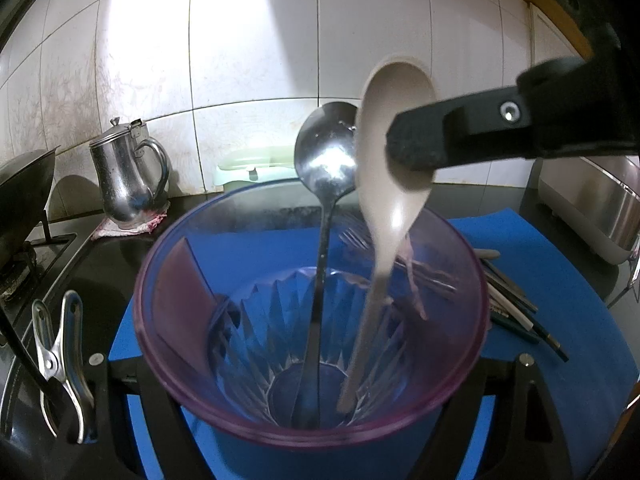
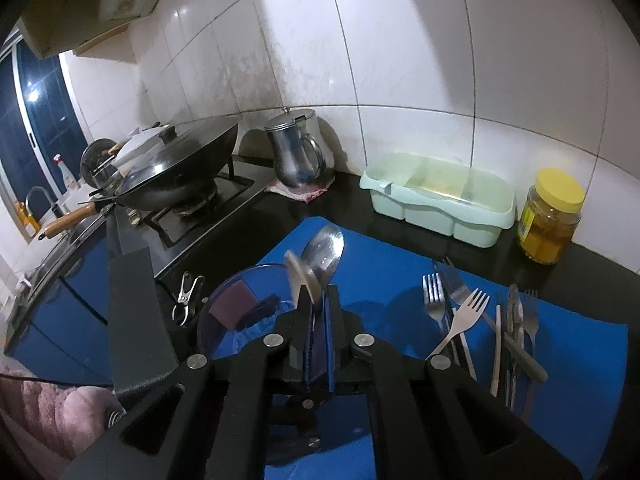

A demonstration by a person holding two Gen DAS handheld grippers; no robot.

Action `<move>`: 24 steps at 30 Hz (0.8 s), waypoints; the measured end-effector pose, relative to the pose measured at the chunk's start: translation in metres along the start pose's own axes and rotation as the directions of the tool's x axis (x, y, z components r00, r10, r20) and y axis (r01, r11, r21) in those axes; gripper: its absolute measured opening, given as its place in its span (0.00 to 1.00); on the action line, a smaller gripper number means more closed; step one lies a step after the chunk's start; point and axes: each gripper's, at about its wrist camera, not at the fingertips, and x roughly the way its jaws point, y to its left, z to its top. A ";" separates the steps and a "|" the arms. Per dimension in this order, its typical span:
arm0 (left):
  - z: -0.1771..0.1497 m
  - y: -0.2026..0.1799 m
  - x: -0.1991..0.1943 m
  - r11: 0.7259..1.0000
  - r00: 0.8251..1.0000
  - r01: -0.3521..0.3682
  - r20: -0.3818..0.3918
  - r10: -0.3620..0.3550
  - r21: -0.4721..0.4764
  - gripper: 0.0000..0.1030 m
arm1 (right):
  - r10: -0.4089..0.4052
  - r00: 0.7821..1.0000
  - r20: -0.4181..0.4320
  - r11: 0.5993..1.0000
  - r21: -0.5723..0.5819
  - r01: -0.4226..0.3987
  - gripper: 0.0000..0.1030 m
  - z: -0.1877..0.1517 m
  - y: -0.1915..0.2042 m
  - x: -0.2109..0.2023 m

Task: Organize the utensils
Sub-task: 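Move the right gripper back over the utensils on the blue mat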

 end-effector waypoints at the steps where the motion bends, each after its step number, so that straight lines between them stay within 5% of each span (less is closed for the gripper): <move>1: 0.000 0.000 0.000 1.000 1.000 0.001 0.000 -0.001 -0.001 0.84 | -0.008 1.000 -0.002 1.000 0.004 0.008 0.14 0.000 -0.001 0.000; 13: -0.001 0.000 0.001 1.000 1.000 -0.001 -0.002 0.001 0.001 0.84 | -0.051 0.996 0.068 0.996 0.082 0.045 0.26 0.010 -0.028 -0.023; 24: -0.001 0.000 0.002 1.000 1.000 -0.002 -0.003 0.002 0.001 0.84 | -0.112 0.991 -0.076 0.962 0.240 0.127 0.26 -0.010 -0.080 0.014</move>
